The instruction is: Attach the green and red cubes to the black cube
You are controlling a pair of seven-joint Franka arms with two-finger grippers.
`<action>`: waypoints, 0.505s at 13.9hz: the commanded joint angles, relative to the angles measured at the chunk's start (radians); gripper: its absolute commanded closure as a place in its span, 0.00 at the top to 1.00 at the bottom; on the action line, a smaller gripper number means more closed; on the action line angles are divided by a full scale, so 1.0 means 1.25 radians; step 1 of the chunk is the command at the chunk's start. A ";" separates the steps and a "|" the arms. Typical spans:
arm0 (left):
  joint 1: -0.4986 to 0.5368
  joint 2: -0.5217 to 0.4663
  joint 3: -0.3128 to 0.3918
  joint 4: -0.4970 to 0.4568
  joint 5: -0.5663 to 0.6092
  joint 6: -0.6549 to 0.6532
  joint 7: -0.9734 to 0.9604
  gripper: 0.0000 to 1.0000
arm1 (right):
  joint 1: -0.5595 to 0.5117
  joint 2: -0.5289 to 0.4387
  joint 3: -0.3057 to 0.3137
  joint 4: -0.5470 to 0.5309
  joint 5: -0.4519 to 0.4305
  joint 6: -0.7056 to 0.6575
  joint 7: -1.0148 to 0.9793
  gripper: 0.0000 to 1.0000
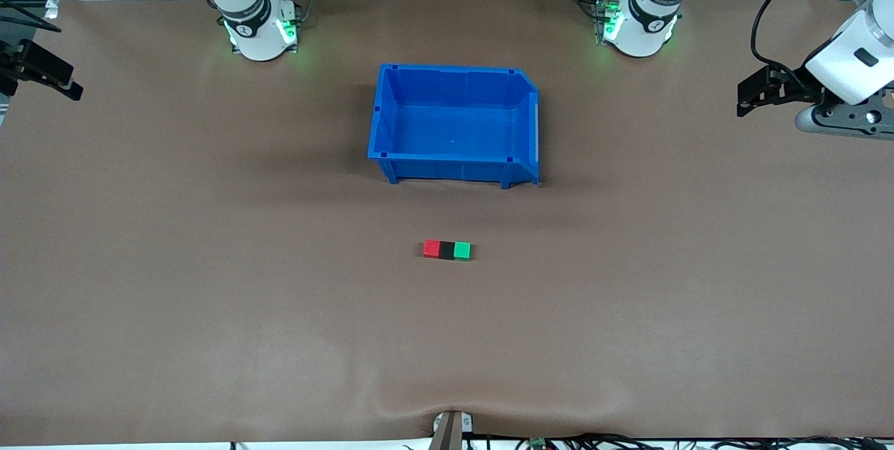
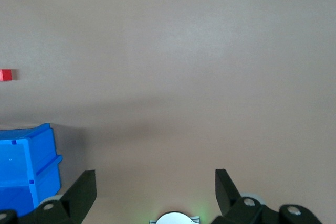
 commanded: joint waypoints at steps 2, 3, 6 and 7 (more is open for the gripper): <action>0.004 -0.012 -0.003 -0.012 -0.012 0.010 -0.002 1.00 | -0.015 -0.023 0.012 -0.022 -0.009 0.009 -0.011 1.00; 0.004 -0.012 -0.003 -0.012 -0.012 0.010 -0.002 1.00 | -0.015 -0.023 0.012 -0.022 -0.009 0.009 -0.011 1.00; 0.005 -0.012 -0.003 -0.017 -0.012 0.012 -0.002 1.00 | -0.017 -0.023 0.013 -0.022 -0.009 0.007 -0.011 1.00; 0.005 -0.012 -0.003 -0.017 -0.010 0.012 -0.002 1.00 | -0.017 -0.023 0.013 -0.022 -0.009 0.007 -0.011 1.00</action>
